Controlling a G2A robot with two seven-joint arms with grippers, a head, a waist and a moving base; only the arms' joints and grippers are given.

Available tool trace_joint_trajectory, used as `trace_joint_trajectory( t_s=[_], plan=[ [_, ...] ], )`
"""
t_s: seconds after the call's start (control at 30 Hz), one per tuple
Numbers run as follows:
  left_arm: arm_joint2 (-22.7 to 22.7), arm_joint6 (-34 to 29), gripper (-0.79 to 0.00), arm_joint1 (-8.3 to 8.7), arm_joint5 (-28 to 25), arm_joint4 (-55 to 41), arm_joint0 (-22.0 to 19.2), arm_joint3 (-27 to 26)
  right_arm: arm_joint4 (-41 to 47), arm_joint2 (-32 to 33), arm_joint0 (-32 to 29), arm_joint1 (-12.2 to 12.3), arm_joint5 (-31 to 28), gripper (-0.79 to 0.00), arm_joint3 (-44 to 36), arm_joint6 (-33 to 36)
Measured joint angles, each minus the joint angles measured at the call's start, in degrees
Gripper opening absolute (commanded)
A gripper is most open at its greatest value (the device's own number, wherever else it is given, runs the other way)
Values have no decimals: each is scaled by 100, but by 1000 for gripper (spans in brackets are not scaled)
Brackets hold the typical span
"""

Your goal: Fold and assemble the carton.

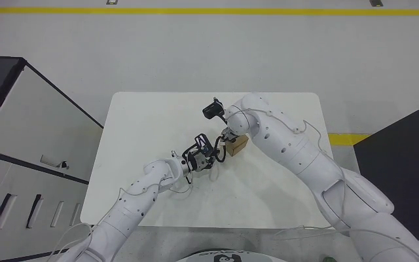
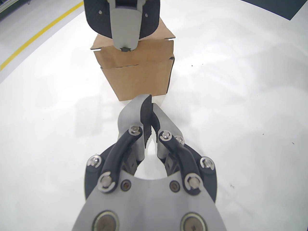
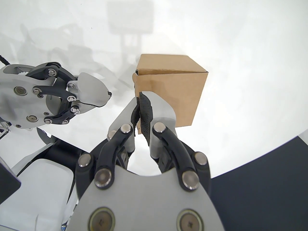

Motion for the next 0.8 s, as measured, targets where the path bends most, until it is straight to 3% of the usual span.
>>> trace_joint_trajectory(
  t_s=[0.2, 0.27, 0.3, 0.8],
  plan=[
    [0, 0, -785, 0, 0, 0, 0, 0, -20, 42, -16, -19, -14, -760, 28, 6],
    [0, 0, -785, 0, 0, 0, 0, 0, -34, 56, -21, -24, -21, -554, 32, 19],
    [0, 0, -785, 0, 0, 0, 0, 0, -39, 65, -24, -25, -23, -533, 30, 25],
    [0, 0, -785, 0, 0, 0, 0, 0, -403, 309, -141, 40, 32, -462, -183, 125]
  ],
)
